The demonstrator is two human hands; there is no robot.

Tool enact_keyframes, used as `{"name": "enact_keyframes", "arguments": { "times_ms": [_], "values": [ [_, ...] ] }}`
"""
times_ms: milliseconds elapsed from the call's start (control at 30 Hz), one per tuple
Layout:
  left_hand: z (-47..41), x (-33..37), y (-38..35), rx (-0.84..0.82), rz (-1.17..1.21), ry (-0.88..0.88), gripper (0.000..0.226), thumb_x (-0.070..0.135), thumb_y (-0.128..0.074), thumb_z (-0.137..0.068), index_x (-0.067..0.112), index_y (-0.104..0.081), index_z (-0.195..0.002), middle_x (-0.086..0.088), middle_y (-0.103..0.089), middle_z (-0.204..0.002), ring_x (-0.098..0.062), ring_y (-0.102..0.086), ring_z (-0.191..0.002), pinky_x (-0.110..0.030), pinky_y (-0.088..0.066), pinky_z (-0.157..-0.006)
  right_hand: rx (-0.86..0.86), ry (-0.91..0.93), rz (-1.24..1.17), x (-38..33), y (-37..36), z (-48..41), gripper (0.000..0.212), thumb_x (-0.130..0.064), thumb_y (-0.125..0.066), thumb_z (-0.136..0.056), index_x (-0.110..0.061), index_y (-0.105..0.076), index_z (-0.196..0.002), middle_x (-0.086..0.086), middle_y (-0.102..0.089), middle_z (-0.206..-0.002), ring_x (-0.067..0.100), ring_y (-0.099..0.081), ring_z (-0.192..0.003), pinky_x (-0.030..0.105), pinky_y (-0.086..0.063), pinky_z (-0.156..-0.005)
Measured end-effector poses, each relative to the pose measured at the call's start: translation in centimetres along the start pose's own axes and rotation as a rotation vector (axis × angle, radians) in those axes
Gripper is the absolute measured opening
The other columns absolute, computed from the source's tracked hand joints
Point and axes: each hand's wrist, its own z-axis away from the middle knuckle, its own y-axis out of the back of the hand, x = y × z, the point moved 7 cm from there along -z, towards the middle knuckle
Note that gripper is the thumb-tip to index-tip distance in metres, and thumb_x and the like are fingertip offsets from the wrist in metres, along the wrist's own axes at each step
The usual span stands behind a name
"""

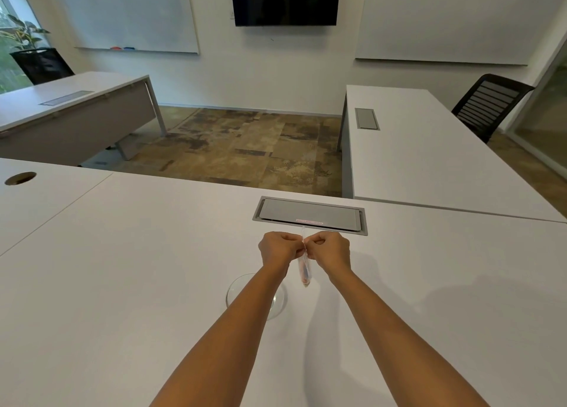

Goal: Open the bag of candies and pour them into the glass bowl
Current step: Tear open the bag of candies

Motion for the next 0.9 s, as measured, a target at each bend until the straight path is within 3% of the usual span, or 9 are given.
{"name": "enact_keyframes", "arguments": {
  "times_ms": [167,333,467,600,667,733,800,900],
  "values": [
    [0.2,0.4,0.0,0.063,-0.170,-0.085,0.010,0.002,-0.072,-0.073,0.001,-0.076,-0.082,-0.018,-0.076,-0.087,-0.030,-0.072,-0.076,-0.040,-0.061,-0.079,0.037,0.053,0.159,-0.8,-0.3,0.6,0.021,-0.019,-0.062,-0.086,-0.004,-0.069,-0.098,0.014,-0.071,-0.101,0.028,-0.067,-0.089,0.032,-0.054,-0.081],
    [0.5,0.6,-0.3,0.108,-0.274,-0.152,0.010,0.003,-0.067,-0.076,0.002,-0.076,-0.079,-0.014,-0.076,-0.084,-0.026,-0.070,-0.072,-0.027,-0.054,-0.066,0.048,0.088,0.260,-0.9,-0.8,1.1,0.018,-0.014,-0.057,-0.089,-0.002,-0.068,-0.098,0.015,-0.071,-0.098,0.026,-0.067,-0.086,0.029,-0.054,-0.079],
    [0.6,0.6,-0.4,0.136,-0.281,-0.167,0.011,0.001,-0.064,-0.078,-0.001,-0.075,-0.077,-0.016,-0.072,-0.077,-0.026,-0.066,-0.067,-0.022,-0.047,-0.059,0.058,0.049,0.207,-0.4,-0.9,1.2,0.018,-0.011,-0.057,-0.089,-0.001,-0.070,-0.095,0.016,-0.072,-0.097,0.027,-0.068,-0.085,0.028,-0.053,-0.076],
    [0.1,0.1,-0.3,0.126,-0.213,-0.108,0.015,-0.003,-0.066,-0.074,-0.001,-0.075,-0.085,-0.019,-0.075,-0.090,-0.034,-0.071,-0.083,-0.028,-0.054,-0.069,0.013,-0.066,-0.020,0.5,-1.0,0.6,0.019,-0.016,-0.061,-0.086,-0.002,-0.072,-0.094,0.017,-0.072,-0.097,0.030,-0.069,-0.085,0.035,-0.057,-0.082],
    [-0.2,-0.4,-0.3,0.103,-0.148,-0.056,0.024,-0.005,-0.070,-0.071,0.000,-0.074,-0.093,-0.019,-0.074,-0.100,-0.033,-0.071,-0.089,-0.038,-0.058,-0.083,-0.021,-0.095,-0.054,0.6,-0.9,0.5,0.019,-0.016,-0.062,-0.084,-0.003,-0.072,-0.094,0.016,-0.072,-0.098,0.031,-0.069,-0.087,0.040,-0.057,-0.085],
    [-0.5,-1.3,-0.4,0.075,-0.047,0.027,0.029,-0.006,-0.075,-0.067,-0.001,-0.073,-0.095,-0.021,-0.072,-0.103,-0.036,-0.070,-0.090,-0.044,-0.057,-0.088,-0.034,-0.095,-0.051,0.7,-0.8,0.5,0.019,-0.017,-0.064,-0.083,-0.005,-0.072,-0.095,0.015,-0.072,-0.100,0.030,-0.068,-0.089,0.038,-0.057,-0.085],
    [-0.8,-2.2,-0.3,0.052,0.040,0.114,0.027,-0.006,-0.078,-0.064,-0.002,-0.073,-0.090,-0.023,-0.072,-0.101,-0.038,-0.070,-0.090,-0.045,-0.056,-0.090,-0.041,-0.074,-0.023,0.6,-0.6,0.6,0.020,-0.017,-0.064,-0.084,-0.005,-0.071,-0.098,0.014,-0.071,-0.103,0.029,-0.068,-0.091,0.034,-0.056,-0.083],
    [-1.1,-3.1,-0.2,0.045,0.133,0.207,0.016,-0.010,-0.077,-0.062,0.006,-0.073,-0.065,-0.022,-0.074,-0.095,-0.036,-0.072,-0.087,-0.043,-0.056,-0.090,-0.080,-0.043,0.032,0.5,-0.7,0.7,0.022,-0.019,-0.066,-0.083,-0.005,-0.072,-0.099,0.014,-0.071,-0.106,0.028,-0.066,-0.096,0.033,-0.054,-0.085]
  ]
}}
